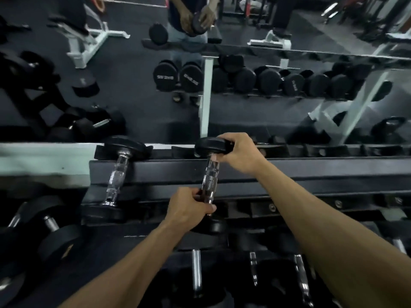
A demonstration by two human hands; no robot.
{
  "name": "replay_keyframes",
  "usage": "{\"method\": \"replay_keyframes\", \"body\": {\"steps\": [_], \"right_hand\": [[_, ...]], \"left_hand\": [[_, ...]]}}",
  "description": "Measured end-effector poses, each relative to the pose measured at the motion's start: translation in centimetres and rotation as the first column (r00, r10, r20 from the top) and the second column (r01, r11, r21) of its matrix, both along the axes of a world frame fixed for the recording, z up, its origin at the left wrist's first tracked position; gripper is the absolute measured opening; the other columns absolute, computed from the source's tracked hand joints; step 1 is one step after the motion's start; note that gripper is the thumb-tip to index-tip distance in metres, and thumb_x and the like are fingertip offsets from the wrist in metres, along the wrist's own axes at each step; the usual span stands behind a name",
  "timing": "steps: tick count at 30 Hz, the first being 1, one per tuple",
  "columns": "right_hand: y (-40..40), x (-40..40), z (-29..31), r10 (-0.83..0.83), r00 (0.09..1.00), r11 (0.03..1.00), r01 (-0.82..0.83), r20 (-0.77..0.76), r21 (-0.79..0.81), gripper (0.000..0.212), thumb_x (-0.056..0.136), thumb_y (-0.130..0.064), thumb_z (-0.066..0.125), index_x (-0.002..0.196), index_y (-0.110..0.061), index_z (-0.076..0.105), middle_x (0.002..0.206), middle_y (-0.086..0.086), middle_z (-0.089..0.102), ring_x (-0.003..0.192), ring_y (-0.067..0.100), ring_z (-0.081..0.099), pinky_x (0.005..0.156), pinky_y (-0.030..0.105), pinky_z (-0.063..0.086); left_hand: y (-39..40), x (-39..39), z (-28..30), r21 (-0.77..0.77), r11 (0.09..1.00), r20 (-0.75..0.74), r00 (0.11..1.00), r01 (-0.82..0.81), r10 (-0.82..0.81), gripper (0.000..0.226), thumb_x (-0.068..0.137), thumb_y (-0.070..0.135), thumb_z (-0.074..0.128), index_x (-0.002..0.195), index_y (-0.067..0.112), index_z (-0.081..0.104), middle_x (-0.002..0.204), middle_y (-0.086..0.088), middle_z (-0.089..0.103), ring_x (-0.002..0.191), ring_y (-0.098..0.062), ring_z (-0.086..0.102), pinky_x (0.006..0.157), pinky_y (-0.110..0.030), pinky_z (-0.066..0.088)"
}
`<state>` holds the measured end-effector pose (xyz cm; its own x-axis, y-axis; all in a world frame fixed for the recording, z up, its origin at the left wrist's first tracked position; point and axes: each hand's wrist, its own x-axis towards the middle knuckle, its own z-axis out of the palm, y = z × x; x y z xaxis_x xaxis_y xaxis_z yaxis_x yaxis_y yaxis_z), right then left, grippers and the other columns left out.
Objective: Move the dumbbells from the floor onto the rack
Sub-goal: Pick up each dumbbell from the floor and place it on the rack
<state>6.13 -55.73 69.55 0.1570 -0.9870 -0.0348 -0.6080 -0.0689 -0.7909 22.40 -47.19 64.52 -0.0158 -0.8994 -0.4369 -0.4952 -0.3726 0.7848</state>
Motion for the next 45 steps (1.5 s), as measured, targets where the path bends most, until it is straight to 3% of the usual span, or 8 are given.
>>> {"method": "replay_keyframes", "body": {"steps": [5, 13, 21, 28, 31, 36, 39, 45], "right_hand": [[-4.2, 1.2, -2.2, 0.094, 0.995, 0.995, -0.094, -0.012, 0.044, 0.03, 0.071, -0.009, 0.081, 0.097, -0.018, 0.071, 0.088, -0.002, 0.072, 0.088, 0.013, 0.068, 0.086, 0.03, 0.054], [-5.6, 1.2, -4.4, 0.138, 0.99, 0.988, -0.14, 0.028, 0.072, 0.029, 0.075, -0.009, 0.08, 0.098, -0.021, 0.067, 0.087, -0.01, 0.067, 0.084, 0.001, 0.062, 0.072, 0.011, 0.041], [-4.8, 1.4, -3.4, 0.143, 0.987, 0.985, -0.134, -0.079, 0.108, 0.033, 0.082, -0.018, 0.074, 0.112, -0.022, 0.062, 0.093, -0.012, 0.063, 0.087, 0.002, 0.059, 0.07, 0.014, 0.041], [-0.9, 0.7, -0.4, 0.07, 0.967, 0.998, -0.068, -0.246, 0.016, 0.046, 0.084, -0.035, 0.069, 0.126, -0.021, 0.056, 0.117, 0.002, 0.056, 0.107, 0.017, 0.056, 0.089, 0.024, 0.04], [2.2, 0.3, 1.2, 0.029, 0.955, 1.0, -0.03, -0.296, -0.002, 0.047, 0.086, -0.034, 0.067, 0.129, -0.022, 0.054, 0.12, 0.003, 0.053, 0.109, 0.019, 0.056, 0.092, 0.024, 0.04], [8.8, -1.1, 3.7, -0.054, 0.885, 0.998, 0.059, -0.462, -0.003, 0.061, 0.088, -0.039, 0.063, 0.142, -0.019, 0.041, 0.143, 0.007, 0.042, 0.132, 0.026, 0.042, 0.106, 0.032, 0.035], [13.5, -2.9, 5.0, -0.107, 0.828, 0.992, 0.129, -0.55, 0.001, 0.066, 0.087, -0.044, 0.062, 0.144, -0.018, 0.04, 0.143, 0.008, 0.043, 0.131, 0.029, 0.043, 0.106, 0.04, 0.039], [24.8, -7.7, 6.2, -0.287, 0.75, 0.932, 0.363, -0.596, 0.009, 0.067, 0.086, -0.043, 0.062, 0.143, -0.018, 0.039, 0.139, 0.008, 0.045, 0.13, 0.031, 0.042, 0.105, 0.042, 0.039]], "left_hand": [[-2.1, -0.1, -1.4, 0.001, 0.996, 0.032, 0.995, -0.094, 0.094, 0.014, 0.069, 0.021, 0.084, 0.077, 0.018, 0.072, 0.073, 0.003, 0.074, 0.077, -0.015, 0.071, 0.08, -0.034, 0.057], [-3.2, -0.3, -2.6, 0.001, 0.989, 0.102, 0.984, -0.147, 0.146, 0.012, 0.07, 0.024, 0.082, 0.079, 0.022, 0.074, 0.073, 0.009, 0.072, 0.08, -0.013, 0.067, 0.08, -0.033, 0.055], [-2.6, -0.3, -2.0, -0.06, 0.998, 0.2, 0.979, -0.033, 0.044, 0.012, 0.082, 0.033, 0.068, 0.088, 0.023, 0.069, 0.077, 0.009, 0.07, 0.079, -0.011, 0.065, 0.079, -0.036, 0.055], [-0.9, 0.9, 0.9, -0.245, 0.964, 0.316, 0.949, 0.104, -0.022, 0.022, 0.088, 0.044, 0.062, 0.095, 0.023, 0.064, 0.087, 0.011, 0.065, 0.085, -0.013, 0.063, 0.077, -0.036, 0.053], [0.4, 1.4, 2.1, -0.316, 0.916, 0.355, 0.926, 0.249, -0.129, 0.026, 0.09, 0.045, 0.059, 0.105, 0.025, 0.064, 0.102, 0.008, 0.06, 0.092, -0.012, 0.06, 0.079, -0.029, 0.048], [3.2, 1.7, 3.7, -0.374, 0.779, 0.461, 0.83, 0.503, -0.314, 0.052, 0.09, 0.052, 0.055, 0.133, 0.023, 0.054, 0.128, 0.004, 0.055, 0.115, -0.015, 0.054, 0.092, -0.034, 0.049], [5.1, 0.8, 5.0, -0.379, 0.668, 0.511, 0.747, 0.64, -0.425, 0.053, 0.09, 0.054, 0.053, 0.132, 0.023, 0.053, 0.128, 0.003, 0.055, 0.117, -0.015, 0.052, 0.092, -0.034, 0.049], [11.4, -4.5, 6.0, -0.353, 0.44, 0.543, 0.564, 0.826, -0.622, 0.057, 0.091, 0.058, 0.048, 0.138, 0.026, 0.047, 0.136, 0.007, 0.05, 0.126, -0.013, 0.046, 0.098, -0.03, 0.043]]}}
